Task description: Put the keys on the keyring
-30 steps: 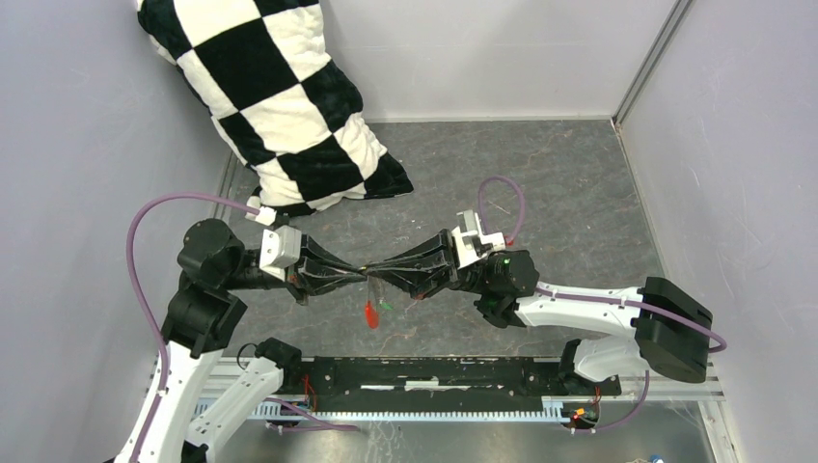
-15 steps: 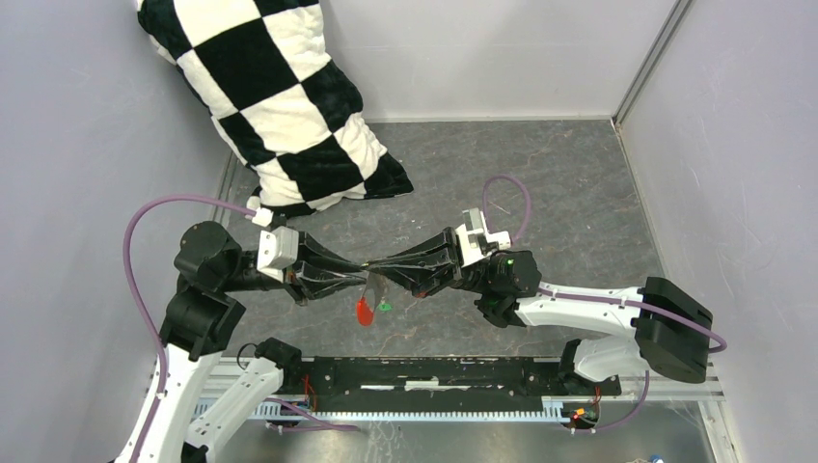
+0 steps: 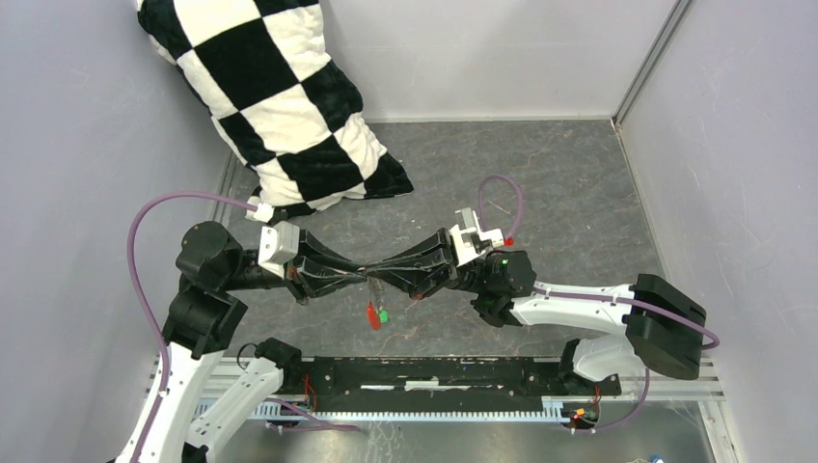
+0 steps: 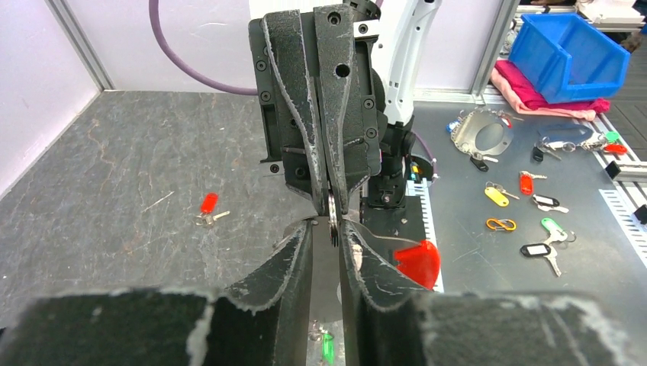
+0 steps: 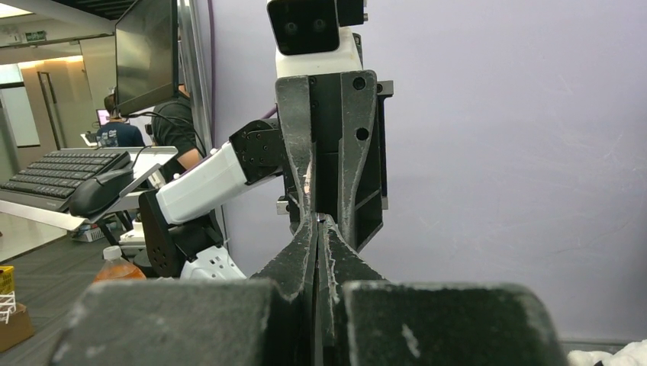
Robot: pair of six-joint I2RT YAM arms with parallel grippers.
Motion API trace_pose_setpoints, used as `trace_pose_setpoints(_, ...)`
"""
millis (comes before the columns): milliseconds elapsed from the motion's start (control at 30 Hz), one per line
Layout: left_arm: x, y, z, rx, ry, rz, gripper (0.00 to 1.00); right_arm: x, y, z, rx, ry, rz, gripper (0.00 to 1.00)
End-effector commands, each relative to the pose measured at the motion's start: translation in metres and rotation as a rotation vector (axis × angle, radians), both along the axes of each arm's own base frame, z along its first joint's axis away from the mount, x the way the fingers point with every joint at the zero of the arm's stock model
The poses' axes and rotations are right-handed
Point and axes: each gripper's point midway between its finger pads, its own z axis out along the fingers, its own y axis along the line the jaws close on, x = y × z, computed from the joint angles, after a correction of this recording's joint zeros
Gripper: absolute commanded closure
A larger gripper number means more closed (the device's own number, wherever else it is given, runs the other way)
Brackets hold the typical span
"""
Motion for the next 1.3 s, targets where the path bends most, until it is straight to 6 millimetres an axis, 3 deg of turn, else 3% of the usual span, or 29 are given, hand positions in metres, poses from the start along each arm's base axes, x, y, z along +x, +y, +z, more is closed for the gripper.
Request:
trace_pose_setpoints(0,-0.0039,-0.0017,0.0038,-0.014,0.015,-0.025,0.77,-0.009,-0.0112,0.0328,0.108,-0.044,0.027,0.99)
trace_pose_setpoints(133,-0.0056,-0.0011,0.0002,-0.004,0.005,-0.033,0.87,-0.0078,-0.0133,0.0335,0.117,-0.038,0.019,0.99)
trace_pose_setpoints(300,-0.0116,0.0002,-0.0034,0.004,0.006,-0.053,0.8,-0.008,-0.0169,0.0381,0.137,-0.032,0.018,0.99)
trace_pose_setpoints(933,-0.0116,0.0014,0.004,-0.014,-0.021,-0.033,0.76,-0.0092,-0.0143,0.0355,0.14,-0.012,0.047,0.99)
trace_pose_setpoints(1267,-0.0102,0.0008,0.0039,-0.015,-0.019,-0.034,0.91,-0.0104,-0.0138,0.0357,0.142,-0.011,0.057,0.99)
